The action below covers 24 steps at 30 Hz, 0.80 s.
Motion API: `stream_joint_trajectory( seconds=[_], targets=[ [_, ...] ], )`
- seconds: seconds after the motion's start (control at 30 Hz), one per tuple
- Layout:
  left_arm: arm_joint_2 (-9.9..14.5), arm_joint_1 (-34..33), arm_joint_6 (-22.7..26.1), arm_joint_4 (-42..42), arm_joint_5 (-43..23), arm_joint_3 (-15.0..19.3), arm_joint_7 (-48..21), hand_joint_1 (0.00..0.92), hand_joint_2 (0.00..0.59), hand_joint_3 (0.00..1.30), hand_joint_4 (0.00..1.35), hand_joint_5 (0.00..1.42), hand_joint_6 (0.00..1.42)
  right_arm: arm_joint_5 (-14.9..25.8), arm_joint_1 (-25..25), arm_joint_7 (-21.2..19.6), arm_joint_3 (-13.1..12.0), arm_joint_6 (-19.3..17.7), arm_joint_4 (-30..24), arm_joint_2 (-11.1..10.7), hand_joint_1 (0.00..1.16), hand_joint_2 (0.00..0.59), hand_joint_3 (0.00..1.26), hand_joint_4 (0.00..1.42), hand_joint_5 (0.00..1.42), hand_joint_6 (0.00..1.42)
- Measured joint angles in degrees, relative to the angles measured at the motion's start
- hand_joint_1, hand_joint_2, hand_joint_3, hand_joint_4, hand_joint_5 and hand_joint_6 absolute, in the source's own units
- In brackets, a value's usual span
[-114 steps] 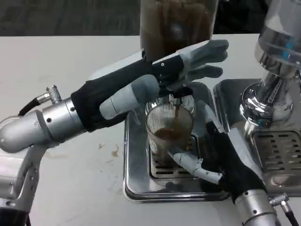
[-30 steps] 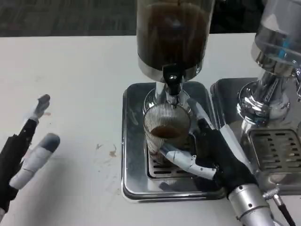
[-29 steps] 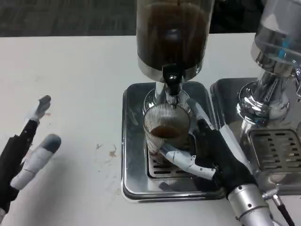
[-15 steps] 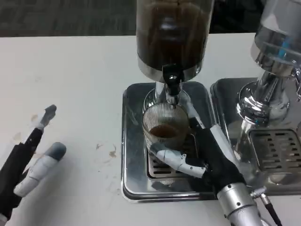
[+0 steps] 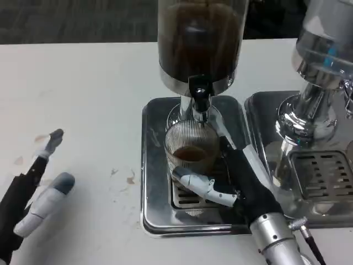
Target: Grasp the cup under the faucet to collect the drink, then remove the cup.
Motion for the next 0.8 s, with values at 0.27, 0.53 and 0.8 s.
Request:
stream_joint_trajectory(
  seconds=[0.27, 0.53, 0.8],
  targets=[
    [0.0, 0.3, 0.0, -0.5, -0.2, 0.0, 0.4, 0.0, 0.094, 0.0, 0.0, 0.0, 0.0, 1.0, -1.4, -0.1, -0.3, -1.3, 3.0, 1.1, 0.77, 0.188, 0.0, 0.0, 0.0, 0.05],
    [0.1, 0.7, 0.0, -0.9, -1.0, 0.0, 0.5, 0.0, 0.094, 0.0, 0.0, 0.0, 0.0, 1.2, -1.9, -0.6, -0.4, -3.0, 4.2, 1.5, 0.85, 0.188, 0.0, 0.09, 0.1, 0.22],
    [0.2, 0.7, 0.0, -0.9, -1.0, 0.0, 0.5, 0.0, 0.094, 0.0, 0.0, 0.0, 0.0, 1.2, -1.6, -0.8, 0.2, -3.4, 4.1, 2.2, 0.85, 0.186, 0.0, 0.12, 0.13, 0.27]
  ],
)
